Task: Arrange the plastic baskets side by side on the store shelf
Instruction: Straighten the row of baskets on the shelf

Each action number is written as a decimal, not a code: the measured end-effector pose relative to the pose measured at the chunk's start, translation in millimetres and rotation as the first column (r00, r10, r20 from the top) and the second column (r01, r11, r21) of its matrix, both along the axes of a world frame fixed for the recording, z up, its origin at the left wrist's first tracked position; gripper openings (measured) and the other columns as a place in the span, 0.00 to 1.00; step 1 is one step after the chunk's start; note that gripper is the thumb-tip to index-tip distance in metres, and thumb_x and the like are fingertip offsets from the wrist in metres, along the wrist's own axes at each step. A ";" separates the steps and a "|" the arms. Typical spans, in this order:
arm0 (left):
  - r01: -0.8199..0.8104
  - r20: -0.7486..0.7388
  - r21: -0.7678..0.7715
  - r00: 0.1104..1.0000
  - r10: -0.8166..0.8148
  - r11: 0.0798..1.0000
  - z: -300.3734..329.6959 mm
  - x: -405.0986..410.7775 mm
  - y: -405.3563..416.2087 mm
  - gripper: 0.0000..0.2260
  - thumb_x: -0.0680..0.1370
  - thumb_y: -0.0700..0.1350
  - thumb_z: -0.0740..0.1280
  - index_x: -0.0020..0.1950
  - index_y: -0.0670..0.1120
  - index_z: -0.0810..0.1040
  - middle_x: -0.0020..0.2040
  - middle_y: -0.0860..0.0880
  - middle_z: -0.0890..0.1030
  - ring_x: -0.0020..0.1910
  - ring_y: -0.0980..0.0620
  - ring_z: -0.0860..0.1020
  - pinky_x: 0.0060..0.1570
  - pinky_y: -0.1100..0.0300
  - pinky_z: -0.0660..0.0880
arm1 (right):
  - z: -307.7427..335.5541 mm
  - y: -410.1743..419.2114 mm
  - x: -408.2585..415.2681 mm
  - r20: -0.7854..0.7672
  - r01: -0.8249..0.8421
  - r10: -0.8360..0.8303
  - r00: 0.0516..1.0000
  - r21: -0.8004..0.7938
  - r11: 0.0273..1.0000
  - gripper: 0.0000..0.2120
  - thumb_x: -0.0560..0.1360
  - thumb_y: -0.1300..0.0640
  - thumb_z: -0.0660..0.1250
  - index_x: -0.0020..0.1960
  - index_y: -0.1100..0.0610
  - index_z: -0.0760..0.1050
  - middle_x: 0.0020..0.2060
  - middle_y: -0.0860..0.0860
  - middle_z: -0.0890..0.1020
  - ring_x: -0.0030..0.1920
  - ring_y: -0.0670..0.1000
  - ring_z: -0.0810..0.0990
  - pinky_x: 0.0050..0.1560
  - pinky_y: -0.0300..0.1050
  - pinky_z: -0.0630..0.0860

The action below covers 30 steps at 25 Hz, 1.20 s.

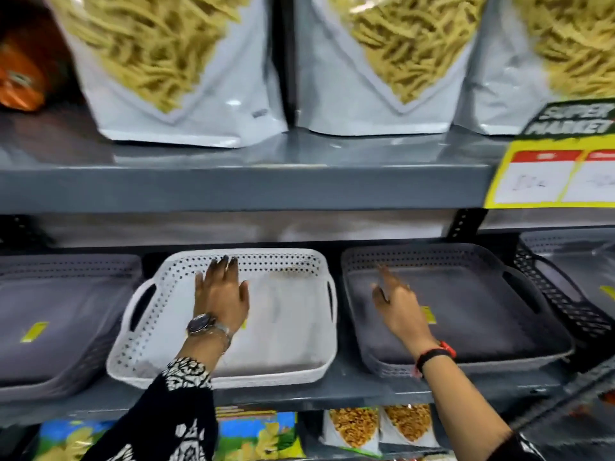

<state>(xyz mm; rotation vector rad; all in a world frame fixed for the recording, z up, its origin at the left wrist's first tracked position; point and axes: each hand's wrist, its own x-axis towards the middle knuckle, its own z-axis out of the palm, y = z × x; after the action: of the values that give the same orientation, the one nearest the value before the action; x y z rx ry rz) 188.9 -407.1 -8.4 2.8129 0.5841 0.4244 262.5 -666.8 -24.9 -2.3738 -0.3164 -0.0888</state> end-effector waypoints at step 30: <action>-0.191 -0.087 -0.259 0.981 0.174 0.947 -38.7 -59.8 154.3 0.29 0.74 0.28 0.56 0.75 0.39 0.55 0.59 0.30 0.77 0.55 0.32 0.77 0.54 0.42 0.74 | -24.5 89.4 -36.1 0.008 -0.007 0.008 1.000 -0.132 0.991 0.24 0.77 0.65 0.54 0.72 0.59 0.55 0.62 0.65 0.74 0.57 0.66 0.76 0.58 0.57 0.73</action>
<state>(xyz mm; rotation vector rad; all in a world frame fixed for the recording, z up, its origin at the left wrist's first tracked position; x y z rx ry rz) 129.0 -252.8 -47.1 2.5323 0.8523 0.2666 226.4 -577.4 -49.4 -2.5042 -0.3443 -0.0765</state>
